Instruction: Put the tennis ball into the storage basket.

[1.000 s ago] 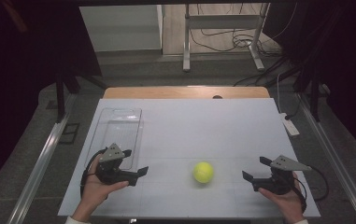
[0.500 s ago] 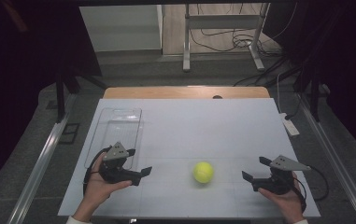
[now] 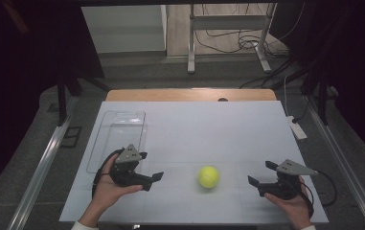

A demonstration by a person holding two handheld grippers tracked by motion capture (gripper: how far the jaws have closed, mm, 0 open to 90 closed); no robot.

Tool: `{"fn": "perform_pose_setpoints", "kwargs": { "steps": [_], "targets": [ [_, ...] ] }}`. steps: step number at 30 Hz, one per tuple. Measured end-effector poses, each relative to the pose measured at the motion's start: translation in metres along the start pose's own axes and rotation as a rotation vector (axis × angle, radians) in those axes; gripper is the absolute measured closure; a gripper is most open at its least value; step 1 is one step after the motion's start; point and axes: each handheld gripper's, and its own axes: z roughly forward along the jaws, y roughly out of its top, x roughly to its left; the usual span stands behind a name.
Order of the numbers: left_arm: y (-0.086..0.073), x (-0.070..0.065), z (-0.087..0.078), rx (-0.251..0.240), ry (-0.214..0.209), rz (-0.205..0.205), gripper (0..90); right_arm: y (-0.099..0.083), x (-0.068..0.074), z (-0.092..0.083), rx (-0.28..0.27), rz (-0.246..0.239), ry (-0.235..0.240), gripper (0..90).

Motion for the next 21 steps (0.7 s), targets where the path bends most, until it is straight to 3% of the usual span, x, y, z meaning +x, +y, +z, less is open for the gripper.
{"fn": "perform_pose_setpoints", "kwargs": {
  "steps": [21],
  "targets": [
    [0.012, -0.01, 0.01, 0.024, -0.015, 0.038, 9.2, 0.0, 0.0, 0.0, 0.002, -0.002, 0.004, 7.3]
  ]
}}
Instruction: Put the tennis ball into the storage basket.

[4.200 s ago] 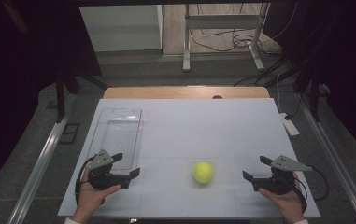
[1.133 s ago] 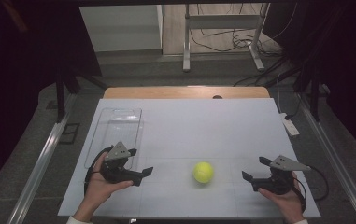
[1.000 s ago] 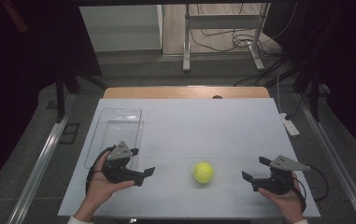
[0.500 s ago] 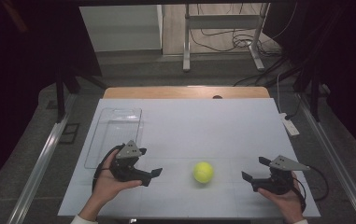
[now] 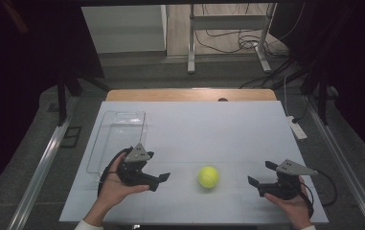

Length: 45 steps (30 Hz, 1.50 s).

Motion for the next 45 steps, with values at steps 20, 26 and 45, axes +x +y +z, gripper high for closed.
{"fn": "perform_pose_setpoints", "kwargs": {
  "steps": [20, 26, 45],
  "targets": [
    [0.016, -0.012, 0.017, 0.015, -0.019, 0.038, 8.8, 0.0, -0.001, 0.0, 0.004, -0.001, -0.002, 7.3],
    [0.019, -0.014, 0.022, 0.021, -0.028, 0.042, 8.8, 0.0, -0.001, 0.0, 0.005, -0.001, -0.003, 7.3],
    [0.03, -0.022, 0.038, 0.038, -0.058, 0.059, 8.3, -0.001, -0.001, 0.0, 0.006, 0.0, -0.003, 7.3]
  ]
}}
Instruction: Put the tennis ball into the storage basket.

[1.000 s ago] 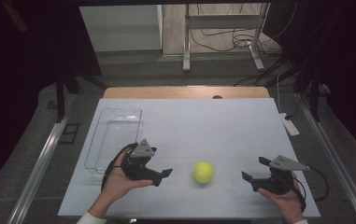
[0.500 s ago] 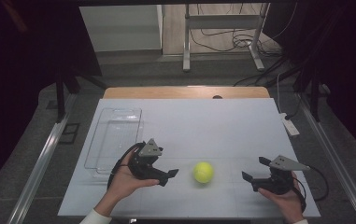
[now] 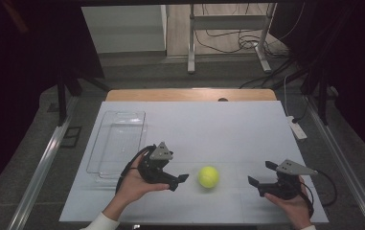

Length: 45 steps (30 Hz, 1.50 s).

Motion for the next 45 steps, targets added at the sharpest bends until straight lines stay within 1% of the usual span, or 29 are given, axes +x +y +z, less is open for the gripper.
{"fn": "perform_pose_setpoints", "kwargs": {
  "steps": [12, 17, 22, 28, 29, 34, 45],
  "targets": [
    [0.008, -0.005, 0.016, 0.024, -0.025, 0.017, 7.6, 0.0, 0.0, 0.0, 0.0, 0.0, 0.0, 7.3],
    [0.011, -0.007, 0.021, 0.028, -0.033, 0.013, 7.0, 0.0, 0.0, 0.0, 0.0, 0.0, 0.0, 7.3],
    [0.014, -0.01, 0.028, 0.034, -0.044, 0.02, 6.0, 0.0, 0.0, 0.0, 0.0, 0.0, 0.002, 7.3],
    [0.017, -0.013, 0.033, 0.037, -0.053, 0.025, 5.2, 0.0, 0.0, 0.0, 0.0, 0.0, 0.001, 7.3],
    [0.018, -0.013, 0.034, 0.043, -0.054, 0.032, 5.0, 0.0, 0.0, 0.0, 0.0, 0.0, 0.001, 7.3],
    [0.021, -0.016, 0.039, 0.044, -0.063, 0.031, 4.5, 0.0, 0.0, 0.0, 0.0, 0.0, 0.002, 7.3],
    [0.027, -0.021, 0.051, 0.064, -0.07, 0.041, 3.2, 0.0, 0.0, 0.0, -0.001, 0.0, 0.002, 7.3]
  ]
}}
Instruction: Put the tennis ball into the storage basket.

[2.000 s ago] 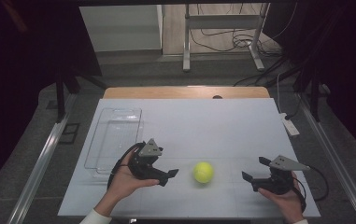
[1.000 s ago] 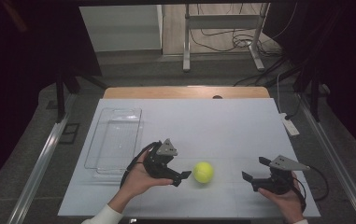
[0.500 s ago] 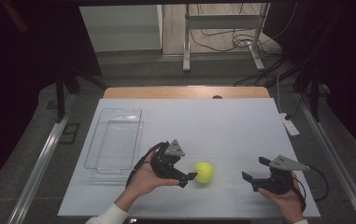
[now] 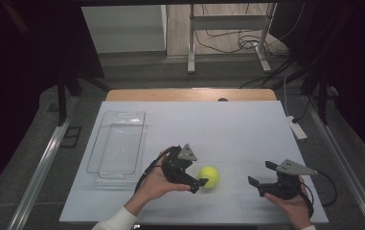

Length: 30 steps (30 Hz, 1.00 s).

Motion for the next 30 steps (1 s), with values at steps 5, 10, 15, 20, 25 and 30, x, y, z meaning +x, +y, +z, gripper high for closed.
{"fn": "perform_pose_setpoints", "kwargs": {
  "steps": [5, 10, 15, 20, 25, 30],
  "targets": [
    [0.003, -0.002, 0.006, 0.006, -0.004, 0.006, 2.9, 0.0, 0.0, 0.0, 0.0, 0.0, 0.0, 7.3],
    [0.006, -0.002, 0.01, 0.016, -0.007, 0.016, 2.8, 0.0, 0.0, 0.0, 0.0, 0.0, -0.001, 7.3],
    [0.007, -0.003, 0.015, 0.028, -0.006, 0.017, 2.2, 0.0, 0.0, 0.0, -0.002, 0.0, 0.0, 7.3],
    [0.009, -0.003, 0.021, 0.035, -0.01, 0.018, 2.2, 0.0, 0.0, 0.0, -0.002, 0.0, 0.003, 7.3],
    [0.011, -0.004, 0.026, 0.044, -0.016, 0.026, 2.2, 0.0, 0.0, 0.0, -0.001, 0.0, 0.002, 7.3],
    [0.014, -0.006, 0.031, 0.051, -0.017, 0.036, 2.2, 0.0, 0.0, 0.0, -0.002, 0.001, 0.002, 7.3]
  ]
}}
